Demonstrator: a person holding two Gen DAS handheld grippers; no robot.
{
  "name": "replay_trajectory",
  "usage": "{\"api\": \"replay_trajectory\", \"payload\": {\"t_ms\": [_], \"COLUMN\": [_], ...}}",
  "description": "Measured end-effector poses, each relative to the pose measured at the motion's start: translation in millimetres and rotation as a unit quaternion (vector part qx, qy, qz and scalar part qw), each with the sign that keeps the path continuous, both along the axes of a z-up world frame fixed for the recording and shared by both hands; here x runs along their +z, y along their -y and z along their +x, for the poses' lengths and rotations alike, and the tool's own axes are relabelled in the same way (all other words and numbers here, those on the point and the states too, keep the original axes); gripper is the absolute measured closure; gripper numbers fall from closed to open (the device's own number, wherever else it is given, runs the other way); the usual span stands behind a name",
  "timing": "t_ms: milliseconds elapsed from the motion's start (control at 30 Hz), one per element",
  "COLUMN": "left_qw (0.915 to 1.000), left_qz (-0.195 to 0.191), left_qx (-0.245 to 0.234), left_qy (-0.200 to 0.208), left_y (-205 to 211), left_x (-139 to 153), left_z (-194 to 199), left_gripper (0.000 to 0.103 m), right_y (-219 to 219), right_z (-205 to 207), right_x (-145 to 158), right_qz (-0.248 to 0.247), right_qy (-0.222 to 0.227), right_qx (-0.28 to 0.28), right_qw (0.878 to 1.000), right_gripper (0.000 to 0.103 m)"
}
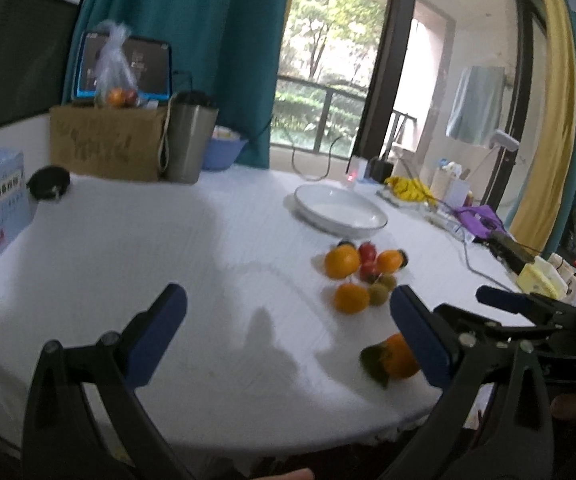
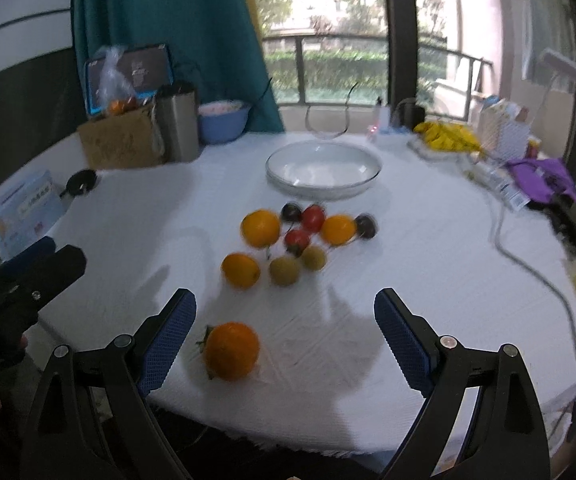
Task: Organize fruits
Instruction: 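Reach the right gripper to the large leafy orange and close on it, then lift the leafy orange with the right gripper while the left gripper grasps an orange from the cluster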
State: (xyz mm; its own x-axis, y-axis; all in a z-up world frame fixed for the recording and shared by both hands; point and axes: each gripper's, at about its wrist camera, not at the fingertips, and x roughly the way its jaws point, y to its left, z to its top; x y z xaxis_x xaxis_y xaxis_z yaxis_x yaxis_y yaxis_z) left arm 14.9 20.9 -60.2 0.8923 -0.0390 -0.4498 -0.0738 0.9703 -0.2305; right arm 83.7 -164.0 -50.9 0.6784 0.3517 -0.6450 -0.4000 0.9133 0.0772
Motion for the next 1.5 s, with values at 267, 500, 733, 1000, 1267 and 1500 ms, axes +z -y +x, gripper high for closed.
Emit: {"api": "replay_trajectory", "payload": {"t_ms": [267,500,733,1000,1267,1500], "left_qw": [0.9991,0.997,0.995,0.9916,0.9856,0.9821], "left_qz": [-0.024,-0.026,-0.006,0.016,0.012,0.022], "left_qx": [-0.003,-0.009,-0.018,-0.026,-0.059,-0.069], "left_qy": [-0.036,-0.072,-0.098,-0.125,-0.158,-0.174], "left_y": [-12.6,-13.3,2.9,28.1,54.1,66.1], "left_x": [-18.7,-28.5,-28.6,-25.3,-25.1,-26.7], "left_z": [4.9,23.1,40.2,66.3,108.2,125.8], "left_gripper": [0.001,0.001,0.001,0.001,0.001,0.014], "right_y": [-19.0,-18.6,-13.7,5.1,44.1,74.6], "right_z": [13.3,26.4,29.6,42.0,66.9,83.6], "right_x": [-27.9,-45.2,-51.7,-51.7,-44.6,-40.2], "right_qz": [0.01,0.025,0.061,0.109,0.145,0.146], "right_qy": [-0.08,-0.133,-0.152,-0.16,-0.142,-0.116], "right_qx": [0.045,0.056,0.094,0.129,0.099,0.057], "right_qw": [0.996,0.989,0.982,0.973,0.974,0.981], "right_gripper": [0.012,0.026,0.045,0.059,0.059,0.059]}}
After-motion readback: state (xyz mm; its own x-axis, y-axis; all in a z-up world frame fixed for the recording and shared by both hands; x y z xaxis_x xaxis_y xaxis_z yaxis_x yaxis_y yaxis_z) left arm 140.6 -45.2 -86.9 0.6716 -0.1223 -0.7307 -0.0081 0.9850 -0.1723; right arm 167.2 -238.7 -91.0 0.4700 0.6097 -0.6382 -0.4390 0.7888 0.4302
